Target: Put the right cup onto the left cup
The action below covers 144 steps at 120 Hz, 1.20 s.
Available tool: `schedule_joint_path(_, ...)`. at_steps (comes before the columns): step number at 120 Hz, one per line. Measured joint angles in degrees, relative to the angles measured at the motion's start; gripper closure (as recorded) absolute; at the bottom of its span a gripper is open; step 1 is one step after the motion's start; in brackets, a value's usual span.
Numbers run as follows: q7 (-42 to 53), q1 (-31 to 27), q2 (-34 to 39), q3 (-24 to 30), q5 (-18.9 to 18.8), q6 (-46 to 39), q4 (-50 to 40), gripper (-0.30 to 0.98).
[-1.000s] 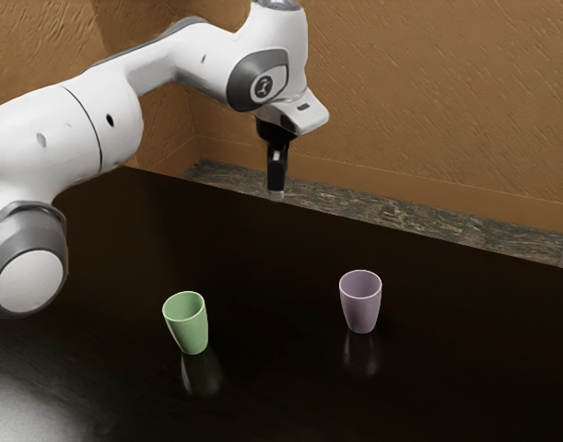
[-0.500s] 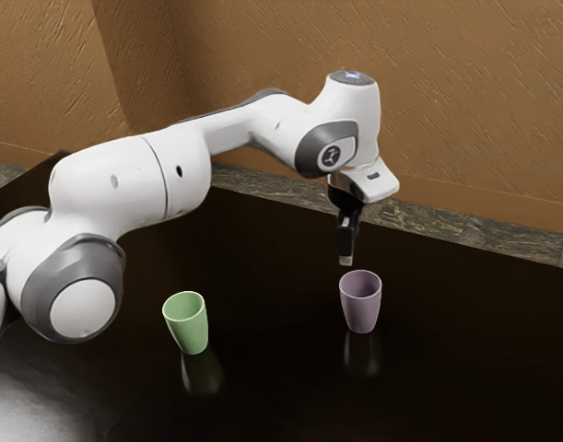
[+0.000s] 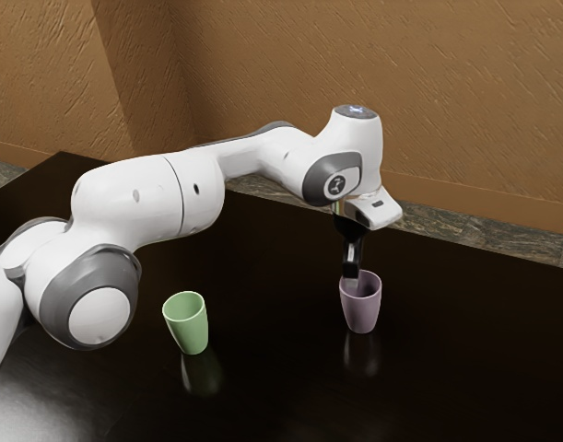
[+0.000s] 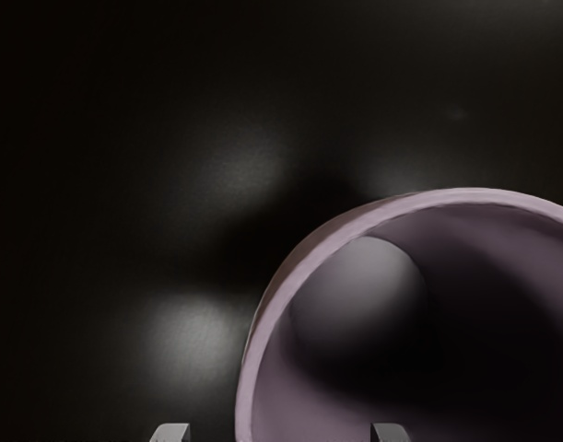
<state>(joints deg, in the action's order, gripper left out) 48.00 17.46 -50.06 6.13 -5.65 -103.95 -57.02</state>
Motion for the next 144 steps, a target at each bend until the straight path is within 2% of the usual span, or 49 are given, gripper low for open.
schedule_joint_path(12,-0.5,0.1,-0.2,0.2,-0.5,-0.4,0.1,0.65)
schedule_joint_path(27,-1.2,0.2,-0.1,0.3,-0.7,-0.7,0.0,0.72)
schedule_joint_path(66,-3.4,-0.1,1.7,0.4,-1.0,-0.1,-1.4,0.78)
schedule_joint_path(83,-4.4,-0.8,10.1,0.2,-0.6,0.4,-9.2,0.78)
schedule_joint_path(108,-5.9,-4.9,24.4,0.1,-0.2,0.6,-24.6,0.79)
schedule_joint_path(144,-7.5,-11.7,36.7,-0.4,-1.0,-1.9,-41.3,0.79)
